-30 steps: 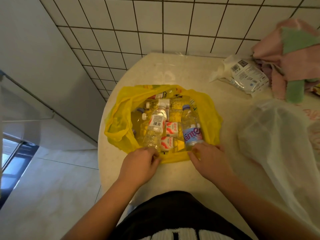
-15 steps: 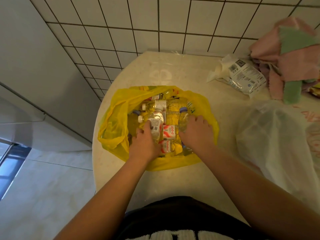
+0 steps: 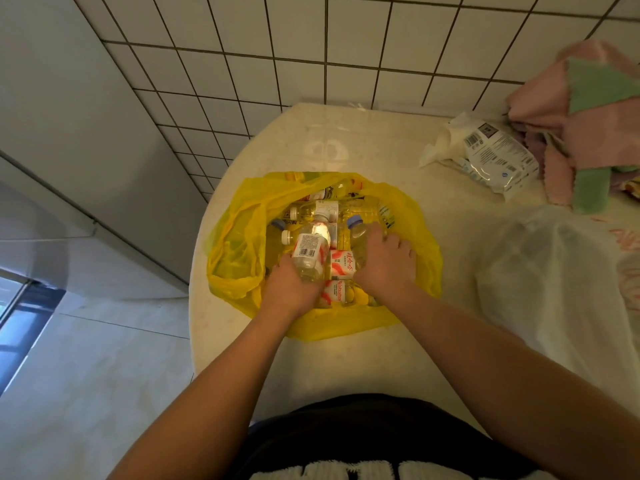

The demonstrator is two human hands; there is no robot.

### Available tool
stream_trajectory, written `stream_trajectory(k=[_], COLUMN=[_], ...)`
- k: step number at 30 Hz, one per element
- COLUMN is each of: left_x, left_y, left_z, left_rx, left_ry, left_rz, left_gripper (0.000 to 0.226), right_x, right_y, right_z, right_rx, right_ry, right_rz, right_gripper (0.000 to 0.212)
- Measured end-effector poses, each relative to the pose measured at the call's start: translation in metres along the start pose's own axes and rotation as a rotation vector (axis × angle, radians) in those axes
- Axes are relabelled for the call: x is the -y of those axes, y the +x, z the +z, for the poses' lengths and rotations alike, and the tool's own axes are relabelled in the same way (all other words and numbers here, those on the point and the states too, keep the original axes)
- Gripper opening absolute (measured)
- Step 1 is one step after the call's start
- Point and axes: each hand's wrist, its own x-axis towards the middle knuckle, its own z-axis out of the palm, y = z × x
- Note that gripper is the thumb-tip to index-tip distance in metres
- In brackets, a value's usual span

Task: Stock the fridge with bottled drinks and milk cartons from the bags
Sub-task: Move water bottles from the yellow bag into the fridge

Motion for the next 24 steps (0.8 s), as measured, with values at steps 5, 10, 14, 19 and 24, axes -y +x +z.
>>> stream_trajectory(k=[5,10,14,19,24], left_x=[0.006,-0.001,-0.012,-0.02,-0.004], left_y=[-0.018,-0.048,-0.069,-0.099,-0.129], left_z=[-0.01,-0.02,-0.036,-0.063,-0.085], left_rx=[-0.071,-0.163,-0.231,-0.269,-0.255], left_ry=[-0.146,-0.336,-0.442,-0.6,-0.701], left_rz=[0.182,0.333,0.416,0.467,0.455], left_gripper=[0.071,0.076,0.075,0.071,0.064], right_x=[-0.002,-0.006,-0.007,-0.009,-0.005], right_y=[-0.015,-0.045,-0.074,-0.102,-0.121], right_z=[-0.015,-0.045,-0.078,-0.1,-0.095], right_rx=[-0.091,-0.329,-0.341,-0.307,-0.089], right_ry=[0.287,0.761,1.056,1.306,1.693], right_rz=[-0.071,-0.174,-0.225,-0.317,-0.246], right_gripper=[0.096,0.075,0.063,0.065,0.061])
